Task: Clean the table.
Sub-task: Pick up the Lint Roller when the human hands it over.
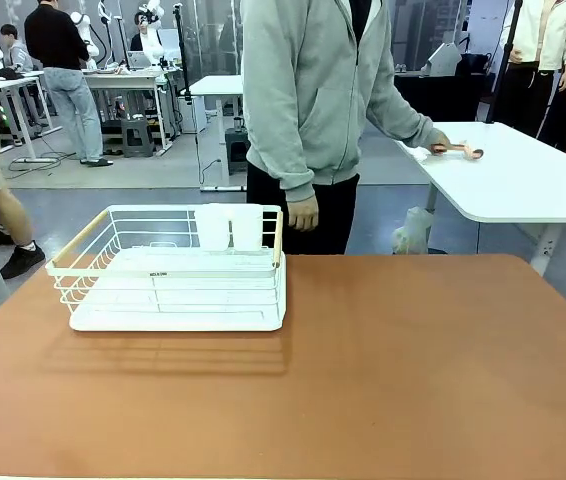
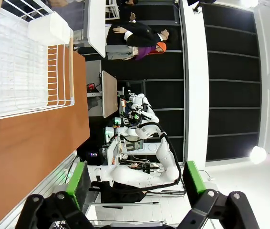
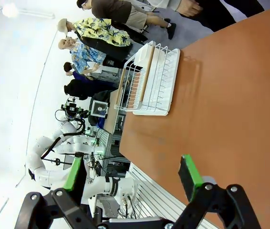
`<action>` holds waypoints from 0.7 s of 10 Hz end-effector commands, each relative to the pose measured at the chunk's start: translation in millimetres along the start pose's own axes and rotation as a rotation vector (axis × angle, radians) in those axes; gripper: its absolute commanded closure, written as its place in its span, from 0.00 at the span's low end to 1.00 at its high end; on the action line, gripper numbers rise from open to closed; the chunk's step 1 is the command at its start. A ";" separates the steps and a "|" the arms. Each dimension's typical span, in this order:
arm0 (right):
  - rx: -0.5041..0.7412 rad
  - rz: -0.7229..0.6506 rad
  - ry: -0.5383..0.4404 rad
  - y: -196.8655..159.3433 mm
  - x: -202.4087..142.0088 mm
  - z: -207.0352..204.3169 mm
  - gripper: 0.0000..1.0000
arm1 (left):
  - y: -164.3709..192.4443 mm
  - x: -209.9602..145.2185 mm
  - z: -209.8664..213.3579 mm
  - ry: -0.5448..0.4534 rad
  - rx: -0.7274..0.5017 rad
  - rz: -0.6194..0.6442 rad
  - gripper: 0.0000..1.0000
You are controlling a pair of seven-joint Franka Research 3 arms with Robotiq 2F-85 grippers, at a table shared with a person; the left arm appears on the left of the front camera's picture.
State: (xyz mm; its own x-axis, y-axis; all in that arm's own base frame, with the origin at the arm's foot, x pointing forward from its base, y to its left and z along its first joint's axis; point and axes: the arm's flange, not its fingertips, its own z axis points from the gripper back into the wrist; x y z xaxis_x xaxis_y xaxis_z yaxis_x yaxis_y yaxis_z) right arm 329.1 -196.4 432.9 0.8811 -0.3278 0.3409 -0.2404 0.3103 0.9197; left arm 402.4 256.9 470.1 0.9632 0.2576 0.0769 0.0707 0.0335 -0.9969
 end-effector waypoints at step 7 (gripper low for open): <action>0.014 0.018 -0.009 2.4 2.7 0.0 0.00 | -1.0 -3.2 2.5 0.007 -0.003 0.002 0.00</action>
State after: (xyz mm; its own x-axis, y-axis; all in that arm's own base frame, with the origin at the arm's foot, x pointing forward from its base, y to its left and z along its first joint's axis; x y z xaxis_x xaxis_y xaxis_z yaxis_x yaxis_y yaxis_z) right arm 329.0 -196.0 433.1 0.8818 -0.3263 0.3405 -0.2412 0.3086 0.9201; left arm 402.4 256.9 470.1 0.9632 0.2576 0.0769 0.0707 0.0335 -0.9969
